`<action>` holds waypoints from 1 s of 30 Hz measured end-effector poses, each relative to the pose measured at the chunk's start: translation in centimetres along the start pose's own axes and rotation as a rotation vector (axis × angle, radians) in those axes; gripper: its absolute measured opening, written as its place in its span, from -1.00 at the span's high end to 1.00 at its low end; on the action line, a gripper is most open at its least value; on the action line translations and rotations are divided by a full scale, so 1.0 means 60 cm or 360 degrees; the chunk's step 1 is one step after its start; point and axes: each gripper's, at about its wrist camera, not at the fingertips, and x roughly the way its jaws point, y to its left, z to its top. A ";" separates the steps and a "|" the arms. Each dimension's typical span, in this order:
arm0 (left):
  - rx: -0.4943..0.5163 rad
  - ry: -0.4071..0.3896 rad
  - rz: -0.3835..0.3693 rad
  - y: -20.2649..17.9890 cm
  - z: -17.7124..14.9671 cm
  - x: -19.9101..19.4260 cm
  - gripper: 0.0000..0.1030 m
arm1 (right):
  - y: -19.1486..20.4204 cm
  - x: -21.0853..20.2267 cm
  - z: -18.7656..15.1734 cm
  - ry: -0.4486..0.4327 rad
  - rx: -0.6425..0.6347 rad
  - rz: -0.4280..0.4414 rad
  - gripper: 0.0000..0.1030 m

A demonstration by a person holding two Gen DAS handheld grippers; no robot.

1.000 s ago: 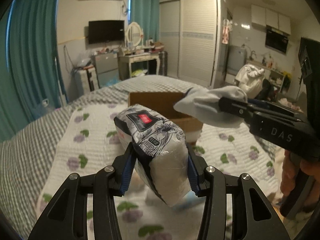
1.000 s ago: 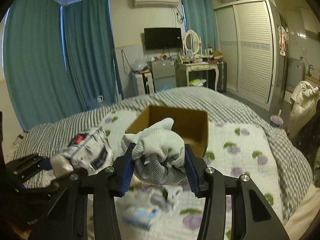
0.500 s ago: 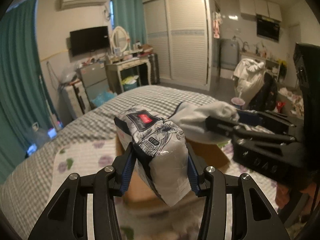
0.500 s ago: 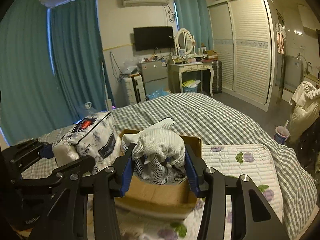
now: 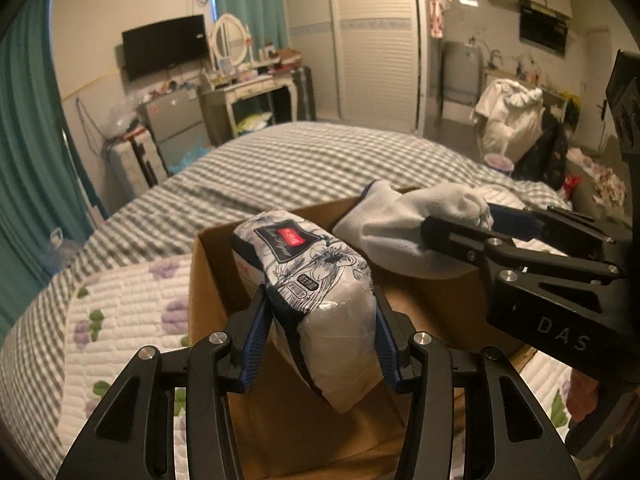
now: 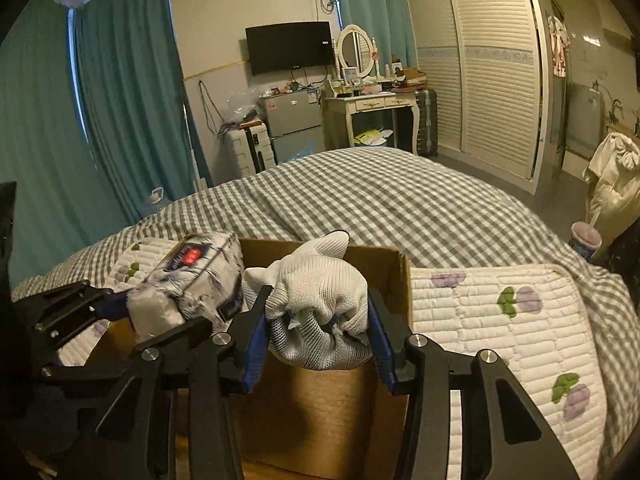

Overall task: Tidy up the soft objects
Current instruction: 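Carry both items over the cardboard box and open both tools to drop them, then grasp the light-blue tissue pack with the right tool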

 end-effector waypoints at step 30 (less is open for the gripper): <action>-0.0137 -0.0579 0.0201 -0.020 -0.021 -0.555 -0.90 | 0.141 -0.597 0.025 -0.0378 -0.0230 -0.0145 -1.00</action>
